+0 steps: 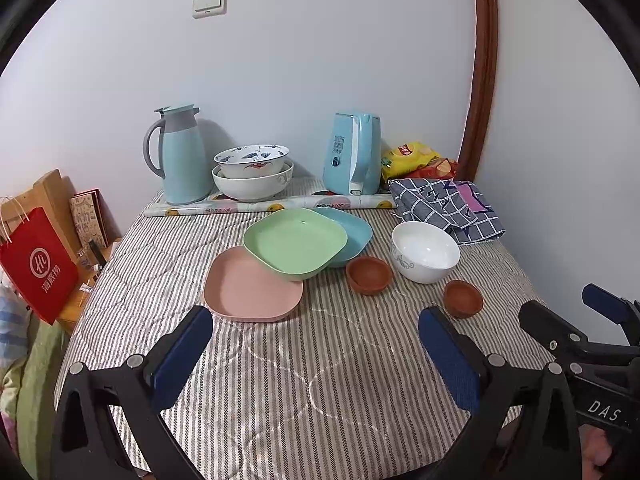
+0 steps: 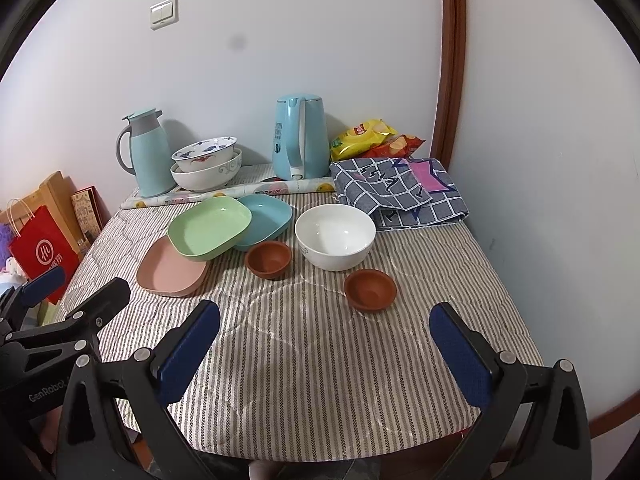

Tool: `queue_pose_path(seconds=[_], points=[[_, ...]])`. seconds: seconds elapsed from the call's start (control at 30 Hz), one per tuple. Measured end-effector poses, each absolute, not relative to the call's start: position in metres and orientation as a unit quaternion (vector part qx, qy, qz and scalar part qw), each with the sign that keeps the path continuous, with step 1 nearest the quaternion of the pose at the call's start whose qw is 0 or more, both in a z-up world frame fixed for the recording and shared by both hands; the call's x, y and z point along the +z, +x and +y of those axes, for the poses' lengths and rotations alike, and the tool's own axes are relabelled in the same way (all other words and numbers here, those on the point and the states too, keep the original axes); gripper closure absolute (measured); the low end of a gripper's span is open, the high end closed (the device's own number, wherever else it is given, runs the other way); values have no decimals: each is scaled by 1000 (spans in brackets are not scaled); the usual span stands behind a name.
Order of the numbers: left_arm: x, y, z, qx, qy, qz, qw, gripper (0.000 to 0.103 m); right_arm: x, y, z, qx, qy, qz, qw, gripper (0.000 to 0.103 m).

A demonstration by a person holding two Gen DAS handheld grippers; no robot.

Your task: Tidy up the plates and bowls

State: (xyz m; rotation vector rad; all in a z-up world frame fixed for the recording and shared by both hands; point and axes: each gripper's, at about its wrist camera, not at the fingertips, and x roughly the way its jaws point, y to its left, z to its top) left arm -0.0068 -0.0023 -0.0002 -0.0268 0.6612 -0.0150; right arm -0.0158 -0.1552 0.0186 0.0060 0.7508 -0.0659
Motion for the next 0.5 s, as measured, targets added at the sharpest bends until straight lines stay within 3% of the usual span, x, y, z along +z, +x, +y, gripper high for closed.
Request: queue_pose_path(seconds=[0.5], points=[[-2, -7, -3, -5, -11, 325, 946, 0, 16, -18, -158, -33, 6, 365, 930, 0]])
